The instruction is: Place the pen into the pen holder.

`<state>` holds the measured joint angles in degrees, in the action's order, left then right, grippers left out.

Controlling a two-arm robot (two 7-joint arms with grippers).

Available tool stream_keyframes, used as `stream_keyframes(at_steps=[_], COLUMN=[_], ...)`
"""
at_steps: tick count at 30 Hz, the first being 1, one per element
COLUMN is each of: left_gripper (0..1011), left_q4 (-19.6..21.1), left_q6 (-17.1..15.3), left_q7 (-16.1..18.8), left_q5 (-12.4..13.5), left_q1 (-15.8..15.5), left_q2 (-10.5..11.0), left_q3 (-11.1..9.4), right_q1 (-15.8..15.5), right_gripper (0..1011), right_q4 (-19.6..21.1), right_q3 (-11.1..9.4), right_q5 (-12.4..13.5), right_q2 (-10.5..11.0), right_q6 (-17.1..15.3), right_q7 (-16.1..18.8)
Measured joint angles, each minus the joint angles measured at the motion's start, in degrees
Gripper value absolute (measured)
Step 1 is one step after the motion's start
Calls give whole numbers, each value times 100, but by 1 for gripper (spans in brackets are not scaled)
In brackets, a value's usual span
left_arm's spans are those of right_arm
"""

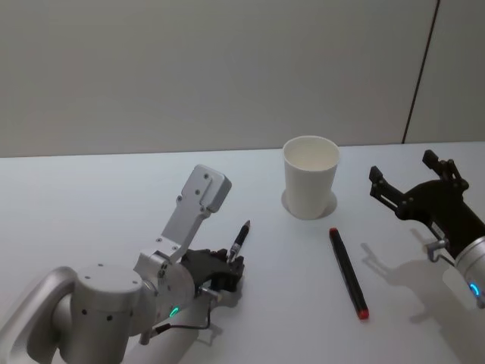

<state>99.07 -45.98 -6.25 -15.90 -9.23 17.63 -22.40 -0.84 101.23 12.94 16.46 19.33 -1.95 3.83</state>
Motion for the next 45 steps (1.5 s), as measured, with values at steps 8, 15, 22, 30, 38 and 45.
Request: stream_keyframes(at_steps=[8,15,22,30,38,45], left_gripper=[174,155,151,150,150,149], left_q4=[-33,-37,-19,73,279,471], left_q6=[-58,-65,-20,96,278,521], left_q7=[87,109,108,113,152,181], left_q5=[-171,-260,-320,-420,-577,-785], left_q1=[-4,2,29,92,153,229], left_q2=[-46,-61,-61,-14,90,187], left_q3=[75,122,160,234,380,520], right_q1=[0,0,0,0,0,0], right_gripper=[1002,1002,1002,1002,1002,1002], right_q4=[0,0,0,0,0,0], right_q3=[0,0,0,0,0,0], right_q5=[0,0,0,0,0,0], right_q2=[0,0,0,0,0,0], right_q6=[0,0,0,0,0,0], right_q7=[0,0,0,0,0,0])
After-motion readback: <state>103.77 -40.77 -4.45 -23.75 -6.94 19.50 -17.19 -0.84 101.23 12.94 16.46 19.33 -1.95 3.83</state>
